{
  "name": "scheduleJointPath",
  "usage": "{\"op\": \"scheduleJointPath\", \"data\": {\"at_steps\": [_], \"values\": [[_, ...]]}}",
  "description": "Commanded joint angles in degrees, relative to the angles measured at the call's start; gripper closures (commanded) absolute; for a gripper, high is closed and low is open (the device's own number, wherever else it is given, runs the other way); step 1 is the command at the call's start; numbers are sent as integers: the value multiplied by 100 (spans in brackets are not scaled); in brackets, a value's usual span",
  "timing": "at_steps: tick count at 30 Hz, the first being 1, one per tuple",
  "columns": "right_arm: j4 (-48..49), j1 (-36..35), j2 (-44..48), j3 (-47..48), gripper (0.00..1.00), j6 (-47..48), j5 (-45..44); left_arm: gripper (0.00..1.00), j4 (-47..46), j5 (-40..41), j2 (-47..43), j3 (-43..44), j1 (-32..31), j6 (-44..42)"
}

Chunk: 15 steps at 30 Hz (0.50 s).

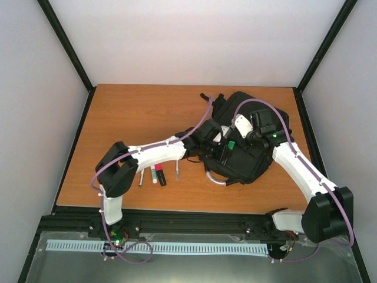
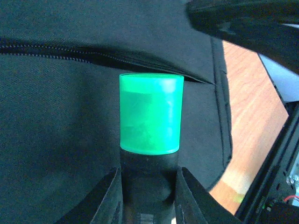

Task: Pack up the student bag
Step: Place the stationery in the student bag.

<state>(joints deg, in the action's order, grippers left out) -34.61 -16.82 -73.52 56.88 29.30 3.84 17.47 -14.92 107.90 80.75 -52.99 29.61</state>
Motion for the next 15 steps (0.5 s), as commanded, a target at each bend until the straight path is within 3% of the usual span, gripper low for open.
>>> {"op": "scheduleJointPath", "data": {"at_steps": [1,8,15], "values": [[-25,-49,94,18,91,-45,138,99,-216,31,318,234,60,398],[413,-45,-431,-280,68,213,-272,99,-313,161,346,-51,145,681],[566,-50,-935,-204,61,358,-373,99,-435,170,353,-297,149,824]]}}
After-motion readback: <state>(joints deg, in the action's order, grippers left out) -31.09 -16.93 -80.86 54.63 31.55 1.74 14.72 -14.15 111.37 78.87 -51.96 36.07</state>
